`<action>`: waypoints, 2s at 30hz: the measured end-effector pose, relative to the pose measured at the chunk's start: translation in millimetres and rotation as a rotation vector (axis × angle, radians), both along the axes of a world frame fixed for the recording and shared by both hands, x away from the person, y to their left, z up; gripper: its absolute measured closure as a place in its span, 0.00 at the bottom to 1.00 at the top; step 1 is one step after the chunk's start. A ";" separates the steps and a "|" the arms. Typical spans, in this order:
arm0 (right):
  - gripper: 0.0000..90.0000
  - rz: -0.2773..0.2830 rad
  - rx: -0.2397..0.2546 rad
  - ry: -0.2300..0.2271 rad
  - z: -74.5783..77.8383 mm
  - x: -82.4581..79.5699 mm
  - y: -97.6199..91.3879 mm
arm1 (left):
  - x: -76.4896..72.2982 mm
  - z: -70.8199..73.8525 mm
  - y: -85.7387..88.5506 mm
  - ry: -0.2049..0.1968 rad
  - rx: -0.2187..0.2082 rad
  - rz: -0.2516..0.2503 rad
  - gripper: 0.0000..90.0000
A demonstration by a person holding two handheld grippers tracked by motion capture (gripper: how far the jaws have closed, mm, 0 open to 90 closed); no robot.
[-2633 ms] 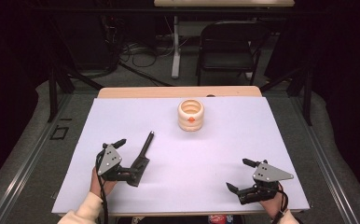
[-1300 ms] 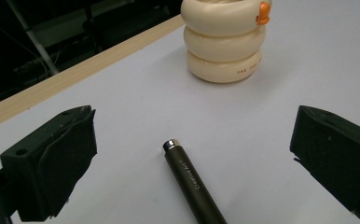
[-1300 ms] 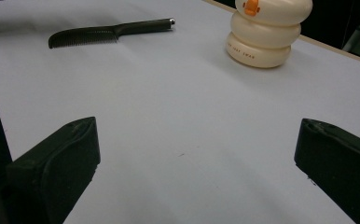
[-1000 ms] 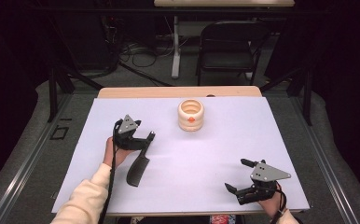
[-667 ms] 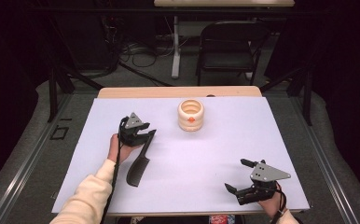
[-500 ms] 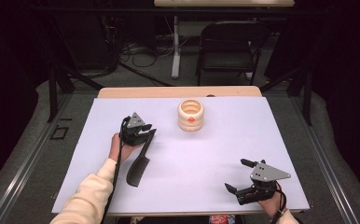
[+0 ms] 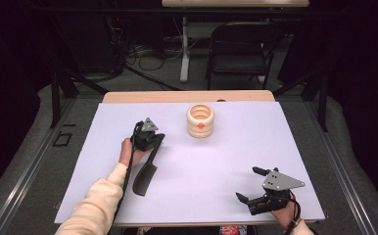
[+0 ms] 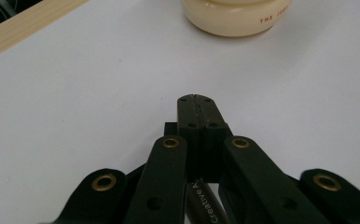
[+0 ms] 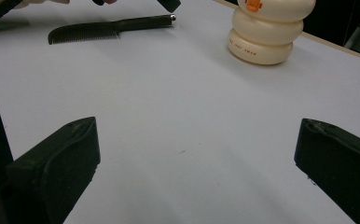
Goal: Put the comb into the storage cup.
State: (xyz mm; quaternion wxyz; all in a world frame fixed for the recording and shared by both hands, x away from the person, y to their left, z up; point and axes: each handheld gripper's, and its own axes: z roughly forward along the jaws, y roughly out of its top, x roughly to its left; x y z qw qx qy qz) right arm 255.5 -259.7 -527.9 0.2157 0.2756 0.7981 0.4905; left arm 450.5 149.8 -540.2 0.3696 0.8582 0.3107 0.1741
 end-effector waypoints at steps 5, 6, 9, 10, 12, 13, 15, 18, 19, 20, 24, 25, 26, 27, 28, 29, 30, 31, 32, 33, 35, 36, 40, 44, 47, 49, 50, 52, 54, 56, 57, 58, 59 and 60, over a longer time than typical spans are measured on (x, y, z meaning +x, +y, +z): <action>0.00 0.000 -0.002 0.000 0.0 -0.1 -0.1 | 4.9 -4.8 -2.2 0.011 0.024 0.016 1.00; 0.00 0.001 -0.002 0.000 0.0 -0.1 -0.2 | 5.4 -5.4 -2.3 0.010 0.027 0.017 1.00; 0.00 0.001 -0.002 0.000 -0.1 0.1 -0.2 | 6.7 -5.9 -1.2 0.009 0.028 0.017 1.00; 0.00 0.002 -0.003 0.000 -0.2 0.1 -0.2 | 7.1 -6.5 -1.3 0.006 0.030 0.017 1.00; 0.00 0.003 -0.003 -0.001 0.0 -0.2 -0.3 | 7.6 -7.6 -1.4 0.009 0.038 0.019 1.00; 0.00 0.001 -0.004 -0.003 0.2 -0.3 -0.4 | 8.0 -8.1 -0.9 0.005 0.037 0.021 1.00; 0.00 0.000 -0.004 -0.003 0.2 -0.6 -0.5 | 8.5 -7.8 0.9 0.007 0.037 0.028 1.00; 0.00 0.002 -0.007 -0.002 0.1 -0.4 -0.7 | 9.0 -6.5 4.5 0.011 0.037 0.041 1.00; 0.00 0.002 -0.007 -0.002 0.1 -0.4 -0.7 | 9.0 -6.5 4.5 0.011 0.037 0.041 1.00; 0.00 0.000 -0.006 -0.003 0.1 -0.6 -0.8 | 10.1 -6.9 6.3 0.013 0.041 0.048 1.00; 0.00 -0.001 -0.006 -0.003 -0.1 -0.3 -1.1 | 11.5 -8.5 9.0 0.023 0.053 0.055 1.00; 0.00 0.000 -0.008 -0.003 -0.1 -0.5 -1.0 | 11.9 -9.0 9.6 0.021 0.052 0.057 1.00; 0.00 0.000 -0.009 -0.003 -0.1 -0.6 -1.0 | 11.9 -9.0 9.6 0.021 0.052 0.057 1.00; 0.00 0.000 -0.009 -0.003 -0.1 -0.6 -1.0 | 12.0 -9.3 10.0 0.023 0.052 0.060 1.00; 0.00 0.000 -0.008 -0.003 -0.1 -0.6 -1.0 | 12.1 -9.6 10.5 0.027 0.053 0.062 1.00; 0.00 0.000 -0.008 -0.003 -0.1 -0.5 -1.2 | 12.3 -9.4 11.6 0.025 0.058 0.064 1.00; 0.00 -0.002 -0.007 -0.002 -0.1 -0.5 -1.3 | 12.4 -9.2 12.6 0.027 0.059 0.068 1.00; 0.00 -0.002 -0.007 -0.002 -0.1 -0.5 -1.3 | 12.5 -9.0 13.9 0.028 0.059 0.073 1.00; 0.00 -0.003 -0.007 -0.004 -0.1 -0.6 -1.4 | 12.6 -8.6 16.4 0.030 0.057 0.084 1.00; 0.00 -0.002 -0.008 -0.004 -0.1 -0.5 -1.6 | 12.6 -8.6 16.4 0.030 0.057 0.084 1.00; 0.00 -0.003 -0.008 -0.003 -0.2 -0.5 -1.7 | 12.6 -8.2 18.8 0.032 0.063 0.088 1.00; 0.00 -0.003 -0.007 -0.002 -0.2 -0.4 -1.8 | 12.6 -8.1 19.9 0.034 0.065 0.091 1.00; 0.00 -0.003 -0.006 -0.001 -0.1 -0.8 -1.9 | 12.2 -9.1 24.2 0.043 0.063 0.109 1.00; 0.00 -0.004 -0.007 -0.001 -0.1 -0.8 -1.9 | 11.0 -9.0 31.7 0.058 0.065 0.128 1.00; 0.00 -0.004 -0.007 0.000 -0.2 -0.8 -2.0 | 10.2 -8.8 34.3 0.058 0.066 0.140 1.00; 0.00 -0.005 -0.007 0.001 -0.2 -0.8 -2.0 | 9.2 -8.3 36.8 0.057 0.066 0.149 1.00; 0.00 -0.005 -0.007 0.001 -0.2 -0.9 -2.1 | 8.6 -7.5 38.1 0.056 0.075 0.149 1.00; 0.00 -0.007 -0.007 0.001 -0.2 -0.9 -2.2 | 6.4 -6.8 41.2 0.056 0.071 0.156 1.00; 0.00 -0.009 -0.007 0.002 -0.2 -1.0 -2.3 | 4.7 -7.2 43.6 0.061 0.060 0.162 1.00; 0.00 -0.008 -0.006 0.003 -0.2 -1.0 -2.4 | 3.8 -7.1 44.6 0.066 0.060 0.163 1.00; 0.00 -0.008 -0.006 0.002 -0.2 -0.9 -2.5 | 3.0 -7.0 45.6 0.064 0.068 0.164 1.00; 0.00 -0.008 -0.006 0.003 -0.2 -1.0 -2.5 | 2.1 -7.5 46.3 0.059 0.070 0.170 1.00; 0.00 -0.008 -0.006 0.003 -0.3 -1.0 -2.5 | 0.8 -7.4 49.3 0.064 0.070 0.175 1.00; 0.00 -0.007 -0.006 0.003 -0.3 -1.0 -2.4 | -0.1 -7.5 50.2 0.065 0.073 0.177 1.00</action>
